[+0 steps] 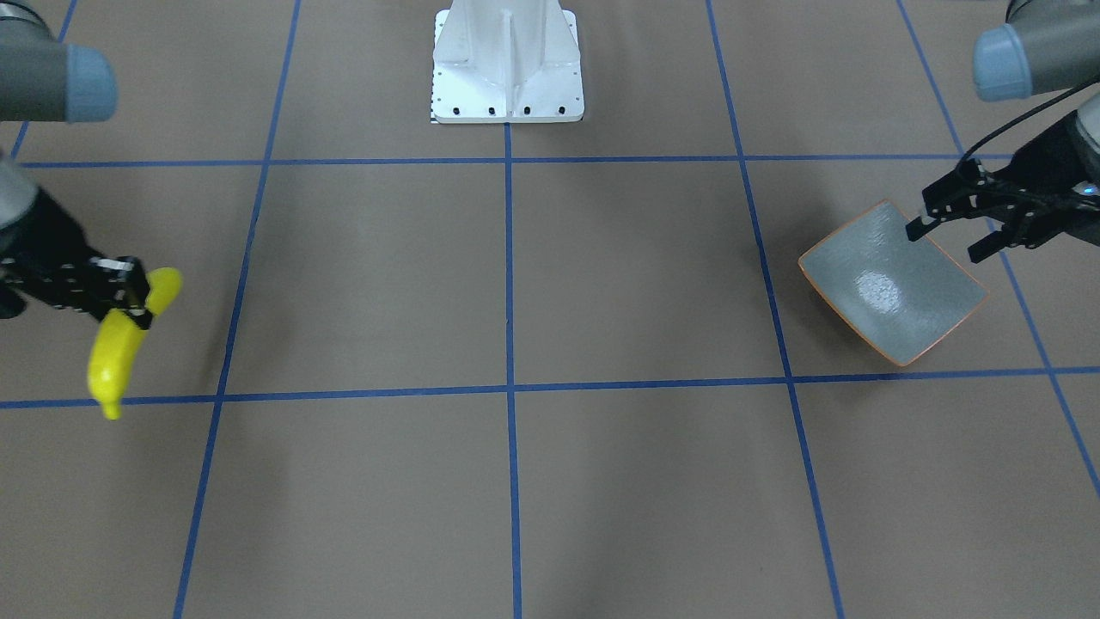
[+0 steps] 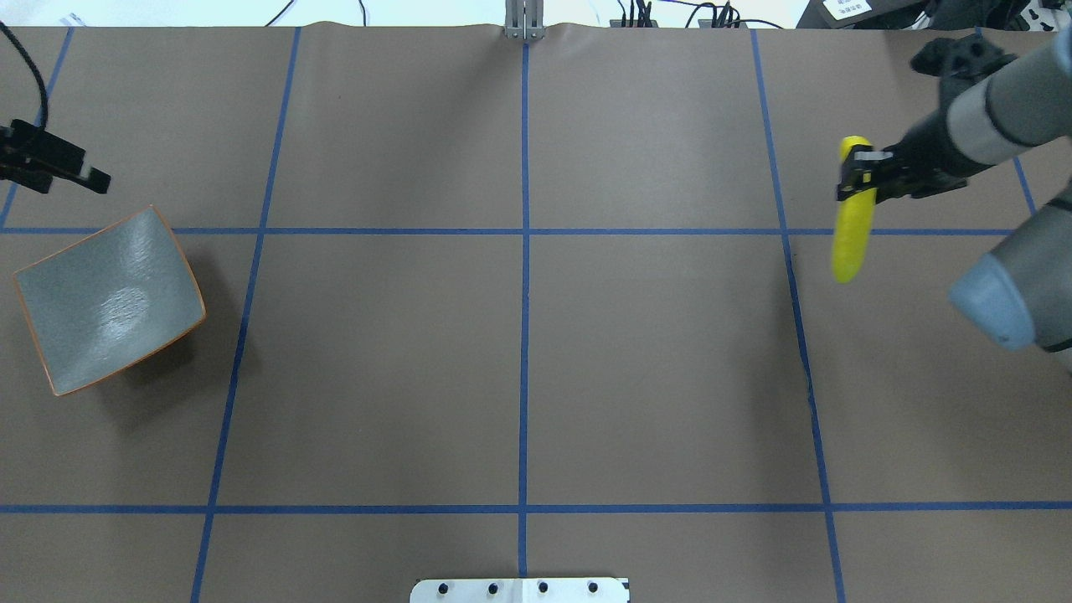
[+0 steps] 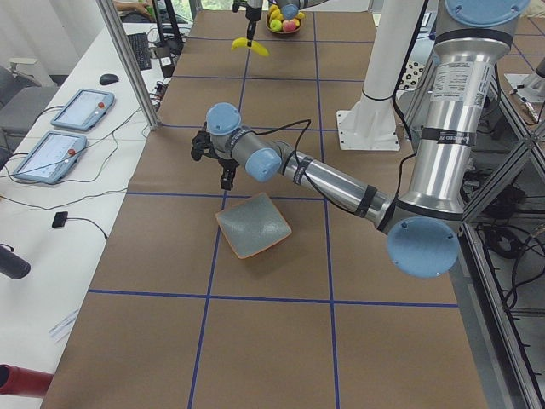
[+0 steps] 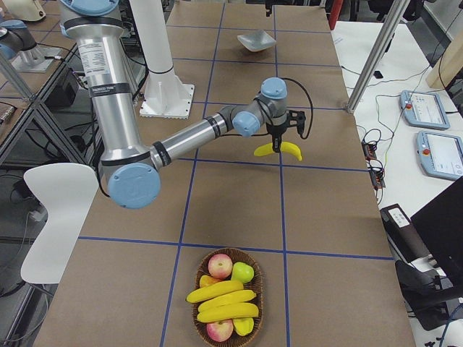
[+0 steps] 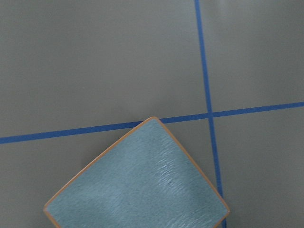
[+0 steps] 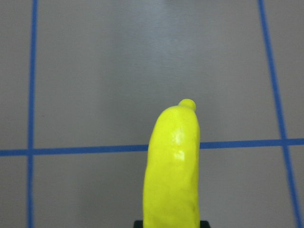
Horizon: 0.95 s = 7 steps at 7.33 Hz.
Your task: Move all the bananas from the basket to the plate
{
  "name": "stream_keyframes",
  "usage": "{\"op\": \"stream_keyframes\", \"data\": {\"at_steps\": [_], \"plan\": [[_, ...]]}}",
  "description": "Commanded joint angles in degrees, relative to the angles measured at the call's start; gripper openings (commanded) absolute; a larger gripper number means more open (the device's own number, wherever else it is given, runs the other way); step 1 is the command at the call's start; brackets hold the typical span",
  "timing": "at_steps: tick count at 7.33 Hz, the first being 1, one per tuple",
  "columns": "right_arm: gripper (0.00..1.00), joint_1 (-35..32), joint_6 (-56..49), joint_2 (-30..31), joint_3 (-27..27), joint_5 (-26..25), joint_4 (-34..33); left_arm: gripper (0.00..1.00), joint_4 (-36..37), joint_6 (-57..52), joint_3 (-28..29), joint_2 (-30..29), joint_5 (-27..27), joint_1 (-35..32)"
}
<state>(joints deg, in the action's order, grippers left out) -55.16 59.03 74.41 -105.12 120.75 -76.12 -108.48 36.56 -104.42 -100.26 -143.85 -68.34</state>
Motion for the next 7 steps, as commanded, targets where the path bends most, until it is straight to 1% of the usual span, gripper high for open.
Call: {"op": "stream_keyframes", "data": {"at_steps": [1,2,3,4,5,6,7], "plan": [[0.0,9.5,11.5,-9.2,0.3,-3.9,0.0,0.99,-6.4,16.5,1.2,-7.8,0.5,8.3],[0.0,11.6,15.8,-12.4,0.3,-4.8,0.0,0.99,-6.5,22.3,2.6,-13.9,0.5,12.5],[0.0,13.6,18.3,-14.5,0.4,-7.0,0.4,0.98,-6.6,24.8,3.0,-17.0,0.6,15.7],[0.0,14.0,21.3,-16.0,0.6,-7.5,3.6,0.97,-7.5,25.0,2.6,-17.9,0.5,17.0],[0.0,14.5,28.5,-16.8,1.7,-7.5,9.9,0.99,-13.2,25.2,2.6,-17.9,0.5,18.6],[0.0,15.2,33.7,-17.3,3.2,-7.5,15.6,0.99,-17.5,28.3,2.6,-18.0,0.8,20.0],[0.0,16.2,34.6,-19.0,4.5,-7.4,16.9,1.0,-21.8,30.2,2.6,-18.1,3.5,21.7]]}}
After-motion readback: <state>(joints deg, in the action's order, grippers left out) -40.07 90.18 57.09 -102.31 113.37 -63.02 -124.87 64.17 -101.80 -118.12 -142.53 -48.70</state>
